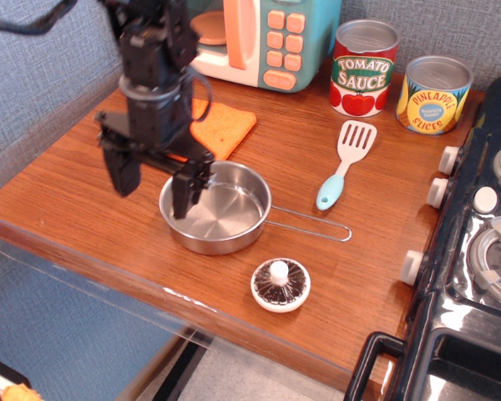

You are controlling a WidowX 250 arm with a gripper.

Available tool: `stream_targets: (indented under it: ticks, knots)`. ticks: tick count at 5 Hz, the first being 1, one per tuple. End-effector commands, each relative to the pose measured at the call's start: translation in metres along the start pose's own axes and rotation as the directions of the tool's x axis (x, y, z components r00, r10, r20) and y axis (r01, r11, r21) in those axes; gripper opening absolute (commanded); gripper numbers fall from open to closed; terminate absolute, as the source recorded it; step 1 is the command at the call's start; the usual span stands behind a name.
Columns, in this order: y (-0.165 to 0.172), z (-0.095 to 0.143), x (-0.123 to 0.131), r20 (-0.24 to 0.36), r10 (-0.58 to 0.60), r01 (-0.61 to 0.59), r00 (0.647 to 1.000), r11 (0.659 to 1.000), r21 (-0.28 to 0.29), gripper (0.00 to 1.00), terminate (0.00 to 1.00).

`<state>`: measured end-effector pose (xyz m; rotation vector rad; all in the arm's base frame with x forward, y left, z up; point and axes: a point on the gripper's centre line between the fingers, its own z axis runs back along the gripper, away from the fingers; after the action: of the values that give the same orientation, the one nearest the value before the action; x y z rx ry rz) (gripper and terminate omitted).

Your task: Put the pot on the towel.

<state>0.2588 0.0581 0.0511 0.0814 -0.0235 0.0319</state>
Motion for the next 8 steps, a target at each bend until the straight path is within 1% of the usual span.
stream_targets:
  ticks: [1,2,3,4,5,6,8]
  knots:
    - [0.011,-0.001,0.021,0.062,0.124,-0.12,0.99,0.991,-0.064,1.0,0.0]
    - [0.011,-0.006,0.028,0.065,0.166,-0.16,0.984,0.984,-0.079,1.0,0.0]
    - [0.007,-0.018,0.03,0.048,0.155,-0.152,0.987,0.986,-0.066,1.0,0.0]
    - [0.004,-0.027,0.032,0.036,0.152,-0.15,0.988,0.987,-0.053,1.0,0.0]
    - [0.0,-0.033,0.033,0.022,0.154,-0.153,0.988,0.987,-0.051,1.0,0.0]
    - [-0.003,-0.036,0.032,0.017,0.149,-0.148,0.989,0.988,-0.046,0.0,0.0]
    - [-0.006,-0.03,0.025,0.024,0.157,-0.156,0.987,0.987,-0.033,0.0,0.0]
